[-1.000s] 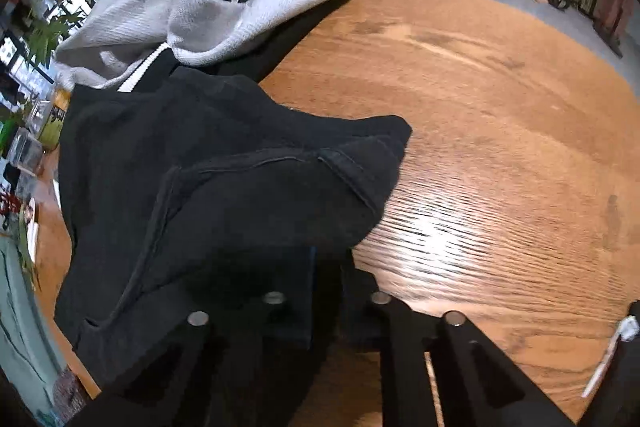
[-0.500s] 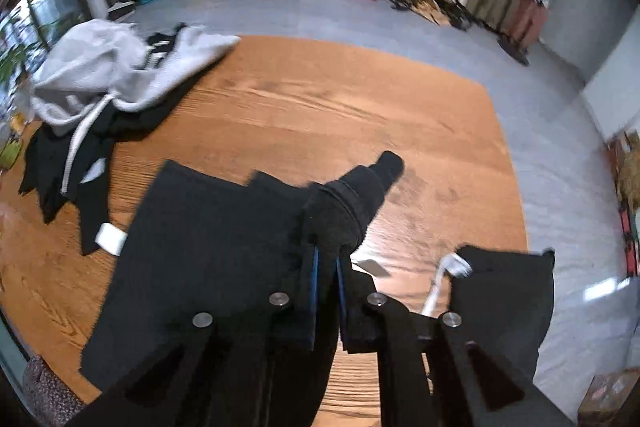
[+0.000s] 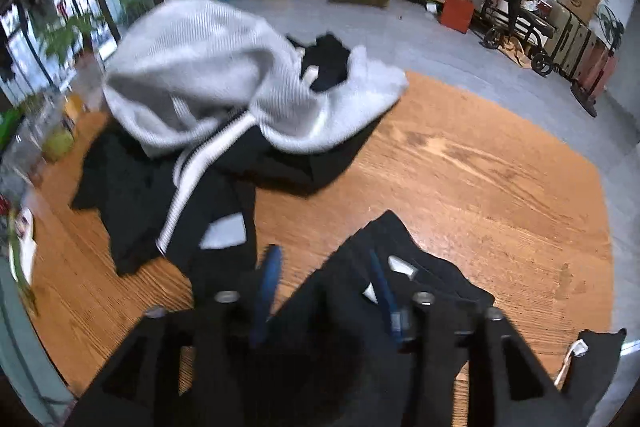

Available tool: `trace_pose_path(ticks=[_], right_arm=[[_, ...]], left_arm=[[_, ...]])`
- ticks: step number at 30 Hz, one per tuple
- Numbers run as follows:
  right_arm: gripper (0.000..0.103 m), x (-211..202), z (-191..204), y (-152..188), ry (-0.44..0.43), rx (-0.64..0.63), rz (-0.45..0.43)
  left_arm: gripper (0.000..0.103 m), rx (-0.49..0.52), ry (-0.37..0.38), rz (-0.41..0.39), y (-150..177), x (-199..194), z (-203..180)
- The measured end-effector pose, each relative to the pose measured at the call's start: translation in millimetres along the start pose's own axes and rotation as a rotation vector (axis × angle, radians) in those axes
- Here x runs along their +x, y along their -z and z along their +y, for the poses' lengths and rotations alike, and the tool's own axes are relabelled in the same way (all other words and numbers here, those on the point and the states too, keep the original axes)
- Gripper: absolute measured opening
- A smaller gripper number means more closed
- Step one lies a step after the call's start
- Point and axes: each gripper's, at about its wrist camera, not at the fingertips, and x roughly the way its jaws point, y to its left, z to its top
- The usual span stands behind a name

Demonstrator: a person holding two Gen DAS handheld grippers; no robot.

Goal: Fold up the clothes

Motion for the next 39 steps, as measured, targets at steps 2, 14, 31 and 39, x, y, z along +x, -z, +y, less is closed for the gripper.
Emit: trace_pose_path(ticks=[2, 14, 31, 39], right_arm=[[0.054, -3, 0, -2, -0.008, 0.009, -0.029], [0.056, -30, 11, 112, -0.046, -0.163, 0.055], [0.009, -35, 96, 242, -0.101, -0.337, 0.043], [0.044, -52, 47, 227, -0.433, -0.261, 0.107]], left_arm=[[0.008, -0.023, 0.002, -0.012, -8, -1, 10], [0.054, -0.016, -0.069, 0.140, -9, 25, 15], [0.010, 0.074, -0.068, 0.131, -15, 34, -3], [0.039, 0.027, -0.212, 0.182, -15, 34, 14]])
